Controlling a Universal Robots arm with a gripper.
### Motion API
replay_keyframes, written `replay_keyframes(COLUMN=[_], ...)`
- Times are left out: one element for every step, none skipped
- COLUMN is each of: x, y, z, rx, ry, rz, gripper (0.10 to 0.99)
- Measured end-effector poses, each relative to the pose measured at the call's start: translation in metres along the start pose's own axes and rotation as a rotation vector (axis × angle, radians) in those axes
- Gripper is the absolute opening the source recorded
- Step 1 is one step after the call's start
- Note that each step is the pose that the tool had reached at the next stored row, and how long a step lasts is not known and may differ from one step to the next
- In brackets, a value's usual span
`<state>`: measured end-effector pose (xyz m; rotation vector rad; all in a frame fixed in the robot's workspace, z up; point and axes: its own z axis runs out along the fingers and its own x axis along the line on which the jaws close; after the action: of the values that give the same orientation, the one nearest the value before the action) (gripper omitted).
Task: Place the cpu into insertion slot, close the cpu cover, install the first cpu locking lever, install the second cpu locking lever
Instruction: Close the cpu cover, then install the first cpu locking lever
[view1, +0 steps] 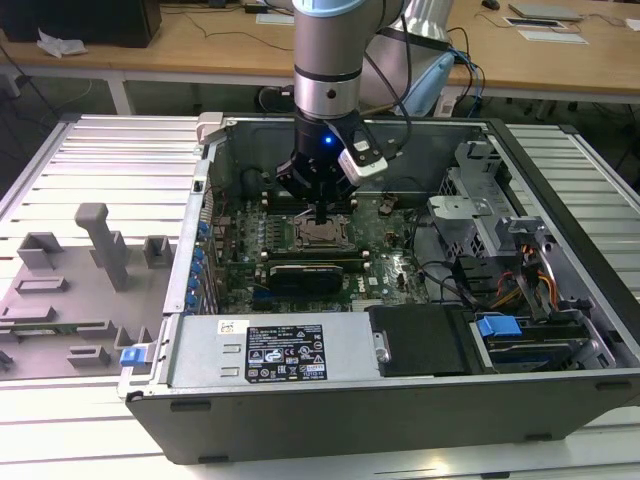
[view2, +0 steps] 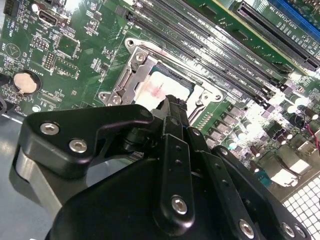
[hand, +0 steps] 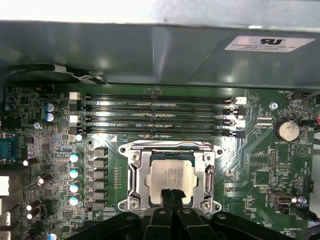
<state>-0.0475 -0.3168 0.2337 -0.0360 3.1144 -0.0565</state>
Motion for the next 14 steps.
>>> replay_keyframes(x=[0.0000, 0.0000, 0.0000, 0.0001, 0.0001, 0.0001, 0.0001, 0.0001, 0.0002, 0.0001, 0.0001, 0.0000, 0.0000, 0.0000], y=[0.0000, 0.0000, 0.0000, 0.0000, 0.0000, 0.0000, 0.0000, 0.0000, 0.0000, -0.0001, -0.0002, -0.0001, -0.0001, -0.0002], z=[0.0000, 0.0000, 0.0000, 0.0000, 0.0000, 0.0000, 0.0000, 0.0000, 0.0000, -0.0027, -0.0048, -0.0050, -0.0051, -0.0053], rx=[0.000, 0.000, 0.000, 0.000, 0.000, 0.000, 0.000, 0.000, 0.000, 0.000, 0.000, 0.000, 0.000, 0.000], ry=[0.0001, 0.0001, 0.0001, 0.0001, 0.0001, 0.0001, 0.0001, 0.0001, 0.0001, 0.0001, 0.0001, -0.0002, -0.0002, 0.0001], rz=[0.000, 0.000, 0.000, 0.000, 0.000, 0.000, 0.000, 0.000, 0.000, 0.000, 0.000, 0.000, 0.000, 0.000], gripper=[0.106, 0.106, 0.106, 0.106, 0.106, 0.106, 0.106, 0.106, 0.106, 0.106, 0.106, 0.106, 0.106, 0.106])
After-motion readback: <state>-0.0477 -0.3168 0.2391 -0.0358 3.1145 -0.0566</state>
